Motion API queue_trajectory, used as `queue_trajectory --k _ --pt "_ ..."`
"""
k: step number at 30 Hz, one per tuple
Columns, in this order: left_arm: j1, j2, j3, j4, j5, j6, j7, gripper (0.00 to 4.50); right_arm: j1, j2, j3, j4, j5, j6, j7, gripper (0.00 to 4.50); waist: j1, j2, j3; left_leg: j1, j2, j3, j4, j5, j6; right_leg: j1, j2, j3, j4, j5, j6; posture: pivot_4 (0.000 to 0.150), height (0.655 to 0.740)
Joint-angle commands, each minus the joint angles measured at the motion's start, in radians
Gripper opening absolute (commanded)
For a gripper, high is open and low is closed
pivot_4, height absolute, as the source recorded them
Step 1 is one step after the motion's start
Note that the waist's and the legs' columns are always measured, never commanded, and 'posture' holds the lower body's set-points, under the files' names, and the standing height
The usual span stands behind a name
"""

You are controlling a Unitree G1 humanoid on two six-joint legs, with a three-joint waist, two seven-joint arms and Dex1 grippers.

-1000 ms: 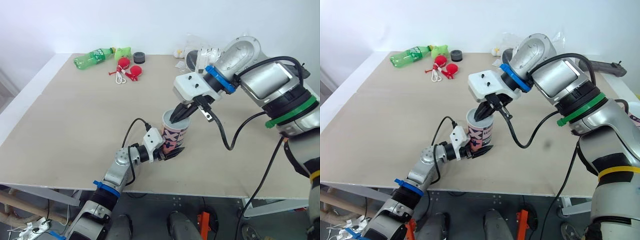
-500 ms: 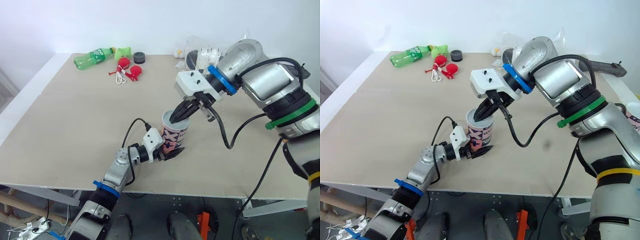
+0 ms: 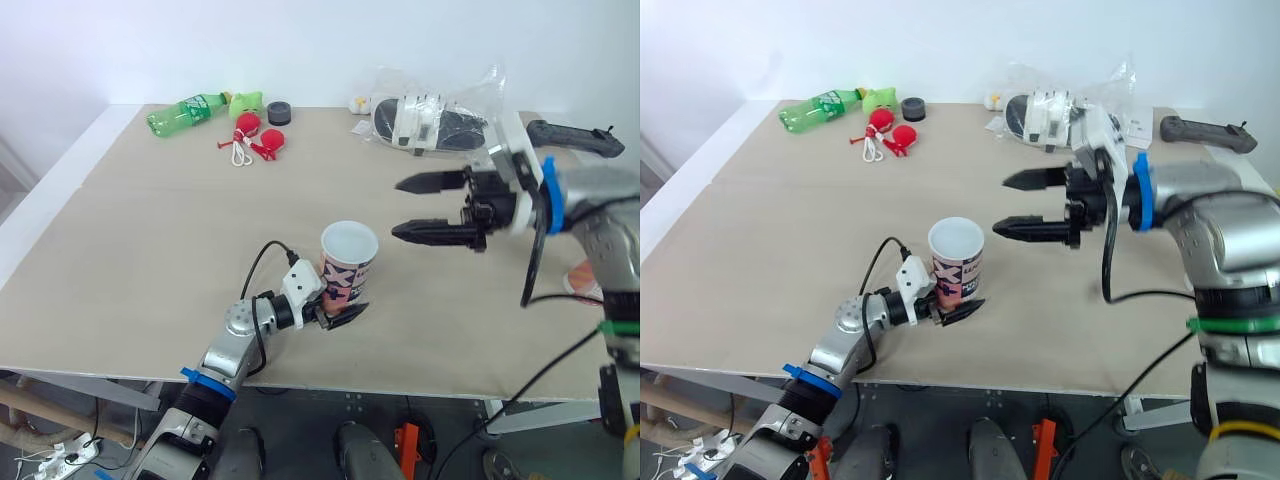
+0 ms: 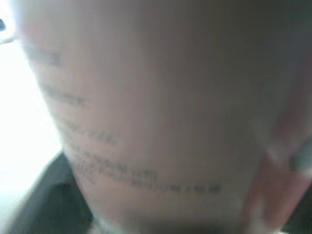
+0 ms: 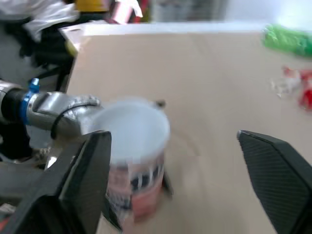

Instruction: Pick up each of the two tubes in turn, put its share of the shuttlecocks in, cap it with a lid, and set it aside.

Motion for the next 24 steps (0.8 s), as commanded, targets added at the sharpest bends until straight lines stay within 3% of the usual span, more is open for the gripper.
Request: queue_trajectory --k 1,8,12,17,24 --pt "0.016 0.018 0.008 -0.014 -0.004 0.012 -0.008 4.44 0.101 0.041 -0.127 -0.142 0.048 0.010 -0.128 4.50 0.000 0.000 0.000 0.000 0.000 0.000 0.000 0.000 0.000 0.000 0.000 0.000 0.000 0.000 0.000 0.150 0.7400" --pt "0.039 0.074 0.043 -0.071 -0.043 0.053 -0.026 4.44 0.446 0.166 -0.129 -0.328 -0.033 -0.112 -0.266 4.50 0.002 -0.002 0.000 0.000 0.000 0.000 0.001 0.000 0.000 0.001 0.001 0.000 0.000 0.001 0.001 0.150 0.7400" --pt "0.078 0.128 0.068 -0.131 -0.071 0.084 -0.051 4.44 0.568 0.225 -0.078 -0.331 -0.130 -0.243 -0.299 4.50 0.000 -0.001 0.000 0.000 0.000 0.000 0.001 0.000 0.000 0.001 0.001 0.001 0.000 0.002 0.001 0.150 0.7400" --pt "0.142 0.211 0.090 -0.207 -0.097 0.117 -0.094 4.44 0.604 0.291 -0.007 -0.295 -0.189 -0.320 -0.316 4.50 -0.001 -0.002 0.000 0.001 0.001 0.000 0.001 0.001 -0.001 0.001 0.001 0.001 0.000 0.002 -0.001 0.150 0.7400" --pt "0.239 0.335 0.157 -0.281 -0.134 0.139 -0.122 4.44 0.539 0.424 0.122 -0.150 -0.305 -0.446 -0.357 4.50 -0.004 -0.004 0.000 0.002 0.002 0.000 0.001 0.001 -0.001 0.001 0.003 0.001 0.000 0.001 -0.005 0.150 0.7400"
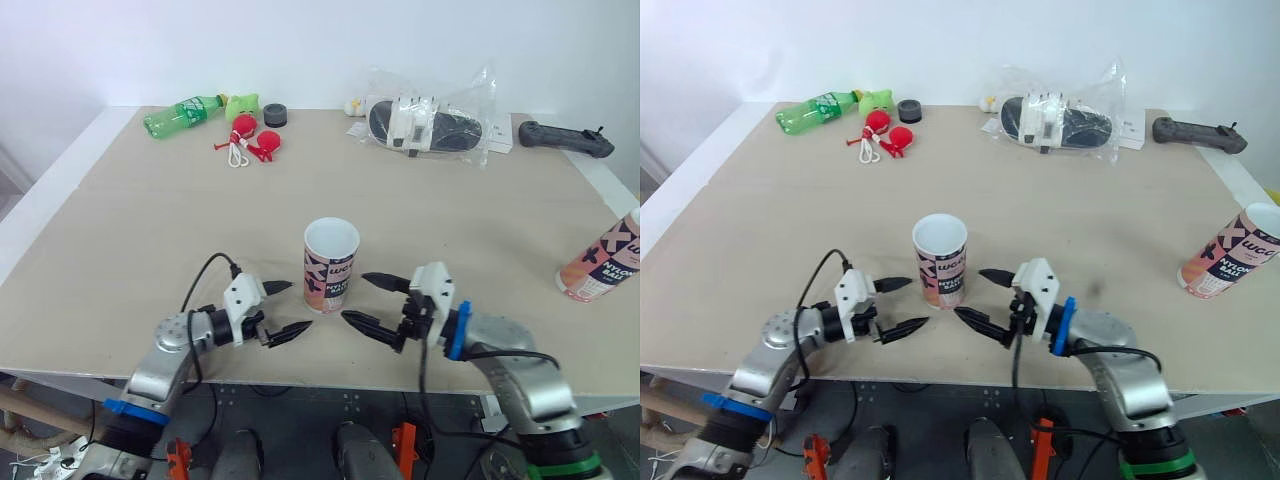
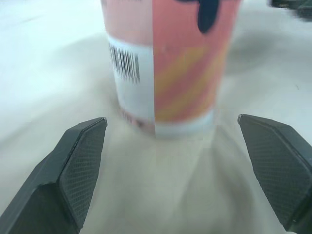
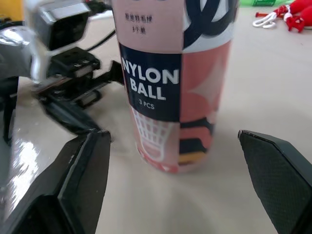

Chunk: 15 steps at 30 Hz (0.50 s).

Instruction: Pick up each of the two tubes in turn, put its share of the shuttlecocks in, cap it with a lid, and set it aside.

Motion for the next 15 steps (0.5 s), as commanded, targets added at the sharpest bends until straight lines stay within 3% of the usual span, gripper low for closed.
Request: queue_trajectory --k 1,15 --pt "0.050 0.039 0.041 -0.030 -0.016 0.014 -0.007 4.44 -0.042 0.035 0.028 0.065 -0.053 -0.080 -0.018 4.50 0.003 0.000 0.000 0.000 0.000 0.000 0.000 0.000 0.000 0.000 0.000 0.000 0.000 0.000 0.000 0.150 0.7400" --pt "0.122 0.064 0.091 -0.112 -0.054 0.045 0.036 4.44 -0.202 0.198 0.106 0.312 -0.127 -0.194 -0.023 4.50 0.003 -0.001 0.000 0.000 0.001 0.000 -0.001 0.000 0.000 0.000 0.000 0.000 0.000 -0.001 -0.001 0.150 0.7400"
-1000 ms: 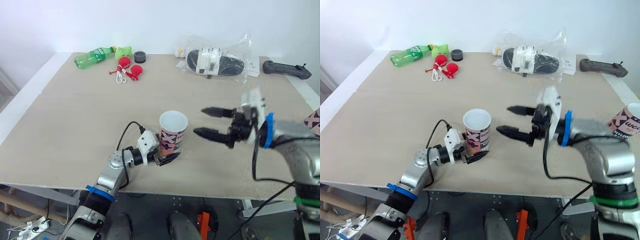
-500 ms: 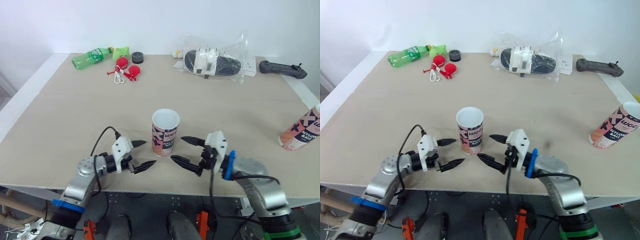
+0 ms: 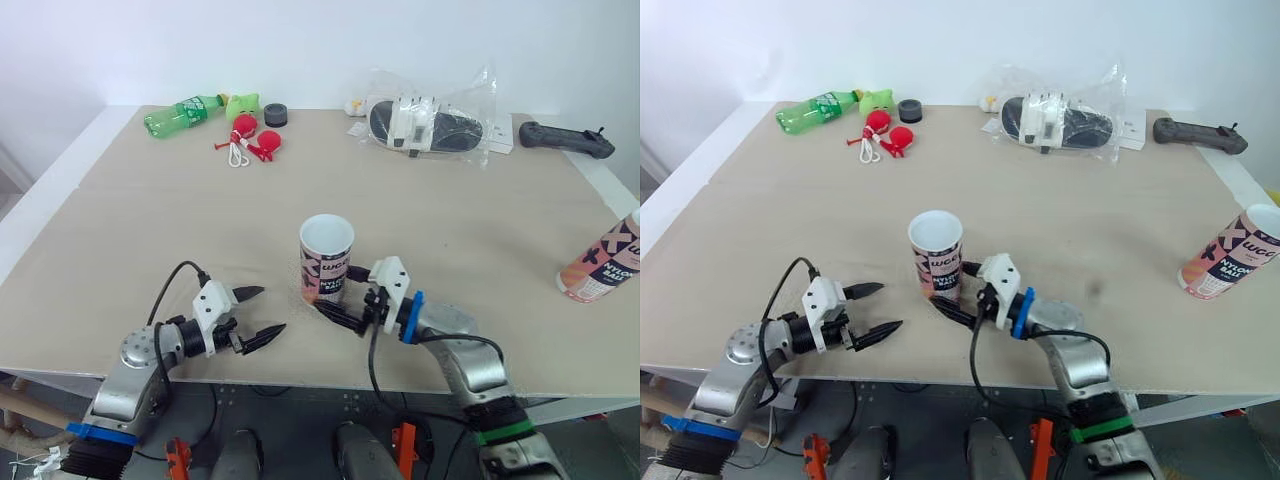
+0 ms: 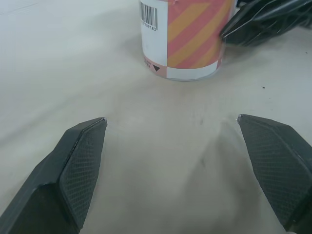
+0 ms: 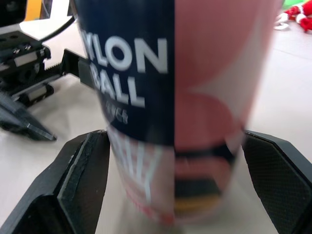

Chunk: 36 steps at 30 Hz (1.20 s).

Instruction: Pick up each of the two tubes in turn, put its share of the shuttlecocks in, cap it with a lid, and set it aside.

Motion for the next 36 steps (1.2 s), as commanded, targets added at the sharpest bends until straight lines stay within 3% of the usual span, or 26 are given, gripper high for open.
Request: queue_trajectory --k 1,10,14,19,23,27,33,36 --pt "0.016 0.006 0.022 -0.031 -0.019 0.013 0.007 4.44 -0.039 0.038 0.007 0.020 0.002 -0.033 0.000 4.50 0.000 0.000 0.000 0.000 0.000 0.000 0.000 0.000 0.000 0.000 0.000 0.000 0.000 0.000 0.001 0.150 0.7400" --pt "0.015 -0.002 0.045 -0.068 -0.067 0.024 -0.002 4.44 -0.107 0.117 0.007 0.140 -0.035 -0.113 -0.040 4.50 0.000 -0.001 0.000 -0.001 0.000 0.000 0.000 0.000 0.000 -0.001 0.000 -0.001 0.000 0.001 0.002 0.150 0.7400" --pt "-0.031 0.000 0.046 -0.158 -0.105 0.076 0.016 4.44 -0.100 0.111 -0.016 0.094 -0.015 -0.094 -0.047 4.50 0.003 -0.001 0.001 -0.002 0.000 0.000 0.000 0.000 0.000 -0.001 0.000 -0.001 0.000 0.001 0.003 0.150 0.7400" --pt "-0.117 -0.007 0.047 -0.235 -0.151 0.169 0.056 4.50 -0.079 0.089 -0.072 -0.024 0.037 -0.016 -0.083 3.18 0.004 -0.002 0.001 -0.002 0.000 0.000 0.000 0.000 0.000 -0.001 0.000 -0.001 0.000 0.002 0.004 0.150 0.7400" --pt "-0.166 -0.013 0.038 -0.261 -0.171 0.221 0.080 4.50 -0.044 0.070 -0.109 -0.112 0.047 0.034 -0.137 3.13 0.004 -0.002 0.001 -0.002 0.000 0.000 -0.001 0.000 0.000 -0.001 0.000 -0.001 0.000 0.001 0.004 0.150 0.7400" --pt "-0.213 -0.031 0.024 -0.261 -0.189 0.265 0.087 4.50 -0.026 0.053 -0.237 -0.166 0.049 0.074 -0.281 3.13 0.005 -0.002 0.001 -0.002 0.000 0.000 -0.001 0.000 0.000 -0.001 0.000 -0.001 0.000 0.001 0.004 0.150 0.7400" --pt "-0.350 -0.102 -0.038 -0.191 -0.162 0.289 0.103 4.50 -0.047 -0.003 -0.505 -0.055 -0.101 0.093 -0.719 3.13 0.014 -0.003 0.002 -0.003 -0.001 0.000 0.000 0.000 0.000 -0.001 0.000 -0.001 0.000 0.001 0.004 0.150 0.7400" --pt "-0.405 -0.143 -0.062 -0.158 -0.157 0.295 0.106 4.50 -0.047 -0.015 -0.546 -0.010 -0.137 0.090 -0.812 3.13 0.012 -0.003 0.002 -0.004 -0.002 0.000 0.001 0.000 -0.001 -0.001 -0.001 0.001 -0.002 0.002 0.005 0.150 0.7400"
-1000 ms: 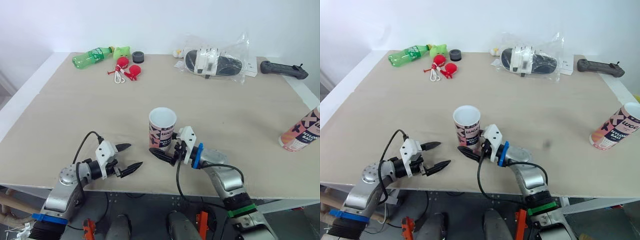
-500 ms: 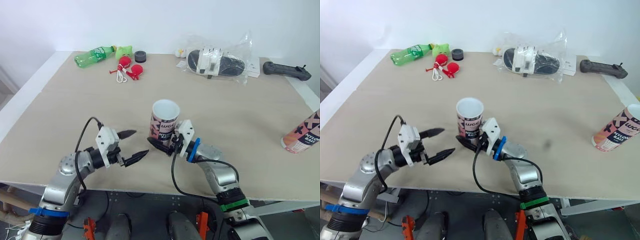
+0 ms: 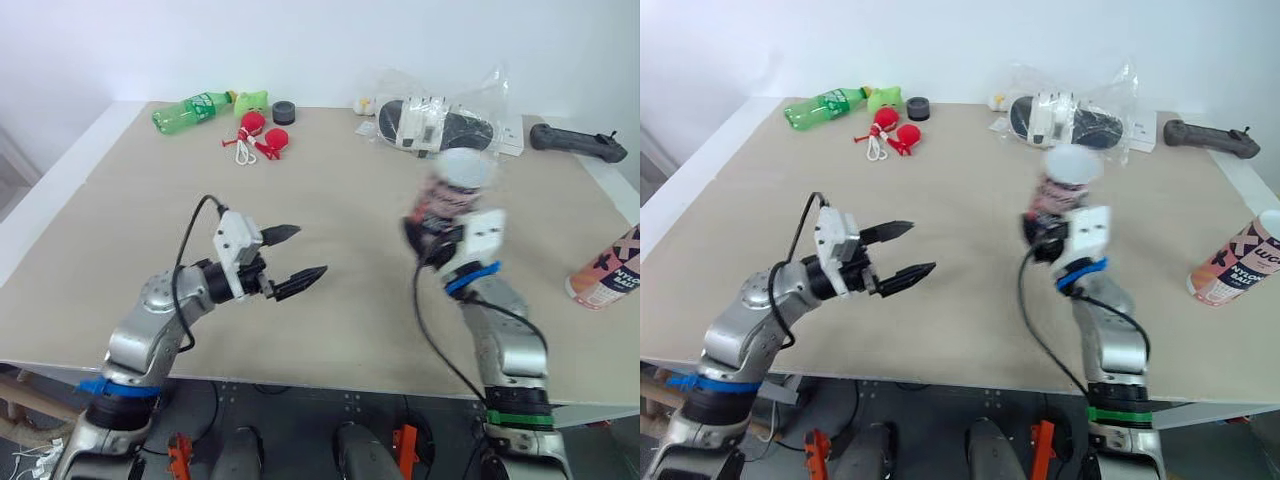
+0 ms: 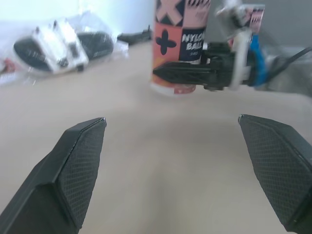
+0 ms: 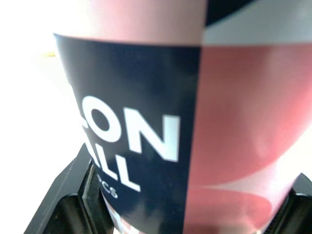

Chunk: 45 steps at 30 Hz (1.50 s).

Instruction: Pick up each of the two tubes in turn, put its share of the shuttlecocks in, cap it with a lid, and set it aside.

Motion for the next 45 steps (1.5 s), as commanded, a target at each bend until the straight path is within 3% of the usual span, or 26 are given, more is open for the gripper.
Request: queue_trajectory --k 1,14,16,17,21,36,41,45 --pt "-0.063 -0.033 -0.027 0.028 0.012 -0.001 0.002 4.50 -0.010 -0.012 -0.061 0.036 -0.035 -0.015 -0.114 3.13 -0.007 0.000 0.000 0.000 0.000 0.000 -0.001 0.000 0.000 0.000 0.000 0.000 0.000 0.000 0.000 0.150 0.7400" --pt "-0.089 -0.076 -0.061 0.057 0.047 -0.024 -0.010 4.50 0.007 -0.011 -0.108 0.251 -0.029 -0.110 -0.194 3.13 -0.018 0.001 0.000 0.003 0.000 0.000 -0.006 0.000 0.001 0.002 0.000 0.001 -0.003 -0.001 0.000 0.150 0.7400" --pt "-0.082 -0.075 -0.059 0.054 0.048 -0.026 -0.012 4.50 0.013 -0.011 -0.105 0.253 -0.025 -0.121 -0.195 4.17 -0.018 0.001 0.000 0.003 0.000 0.000 -0.006 0.000 0.001 0.002 0.000 0.001 -0.003 0.000 0.000 0.150 0.7400" --pt "-0.079 -0.073 -0.058 0.053 0.048 -0.027 -0.013 4.50 0.019 -0.010 -0.103 0.248 -0.024 -0.126 -0.194 4.46 -0.017 0.001 0.000 0.003 0.000 0.000 -0.006 0.000 0.001 0.002 0.000 0.001 -0.003 0.000 0.000 0.150 0.7400" --pt "-0.075 -0.068 -0.052 0.056 0.047 -0.029 -0.020 4.50 0.048 -0.005 -0.093 0.202 -0.015 -0.131 -0.185 4.46 -0.017 0.001 0.000 0.003 0.000 0.000 -0.006 0.000 0.001 0.001 0.001 0.001 -0.003 -0.001 0.000 0.150 0.7400" --pt "0.073 0.015 0.022 0.041 0.060 -0.063 -0.008 4.50 0.331 -0.007 -0.074 -0.346 0.076 0.124 -0.095 4.46 -0.012 0.002 0.000 0.003 0.000 0.000 -0.008 0.000 0.001 0.000 0.000 0.001 -0.003 -0.002 -0.001 0.150 0.7400" --pt "0.175 0.080 0.087 0.026 0.065 -0.088 -0.006 4.50 0.446 -0.104 -0.097 -0.484 0.190 0.225 0.089 4.46 -0.011 0.002 0.000 0.003 0.000 0.000 -0.008 0.000 0.001 0.000 0.000 0.001 -0.003 -0.002 -0.001 0.150 0.7400" --pt "0.267 0.137 0.148 -0.009 0.089 -0.110 0.017 4.50 0.547 -0.265 -0.096 -0.560 0.372 0.308 0.377 4.46 -0.011 0.001 0.000 0.003 0.000 0.001 -0.008 0.000 0.001 0.001 0.000 0.002 -0.003 -0.004 -0.004 0.150 0.7400"
